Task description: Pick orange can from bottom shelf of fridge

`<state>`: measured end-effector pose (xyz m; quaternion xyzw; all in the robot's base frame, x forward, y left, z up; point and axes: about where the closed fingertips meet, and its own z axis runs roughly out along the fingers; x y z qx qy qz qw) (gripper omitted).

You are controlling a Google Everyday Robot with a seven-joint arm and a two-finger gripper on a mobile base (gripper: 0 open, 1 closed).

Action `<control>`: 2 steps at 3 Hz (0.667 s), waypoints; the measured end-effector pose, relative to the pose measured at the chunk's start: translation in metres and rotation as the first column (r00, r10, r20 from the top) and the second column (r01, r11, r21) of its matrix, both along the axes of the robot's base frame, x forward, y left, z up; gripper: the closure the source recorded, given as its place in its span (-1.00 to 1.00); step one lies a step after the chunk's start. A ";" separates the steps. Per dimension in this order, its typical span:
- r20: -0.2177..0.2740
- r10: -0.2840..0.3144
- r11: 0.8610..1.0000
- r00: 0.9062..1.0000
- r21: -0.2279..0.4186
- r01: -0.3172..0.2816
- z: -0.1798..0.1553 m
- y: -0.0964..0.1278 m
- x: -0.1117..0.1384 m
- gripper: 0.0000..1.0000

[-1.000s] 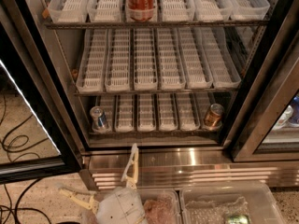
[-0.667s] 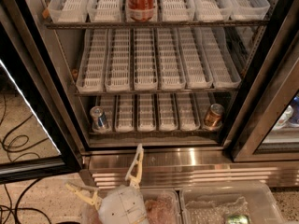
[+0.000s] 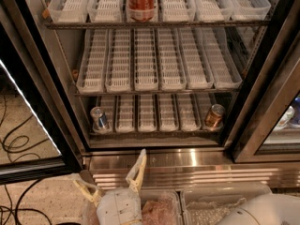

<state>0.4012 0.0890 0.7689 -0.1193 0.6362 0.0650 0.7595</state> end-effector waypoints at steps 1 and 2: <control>0.001 -0.032 0.999 0.999 -0.038 0.032 -0.008 0.004 0.000 -1.00; 0.019 0.017 0.999 1.000 -0.049 -0.016 -0.007 0.015 -0.009 -1.00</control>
Offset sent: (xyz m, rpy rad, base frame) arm 0.0005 0.0024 -0.0076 -0.0341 0.0012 -0.0316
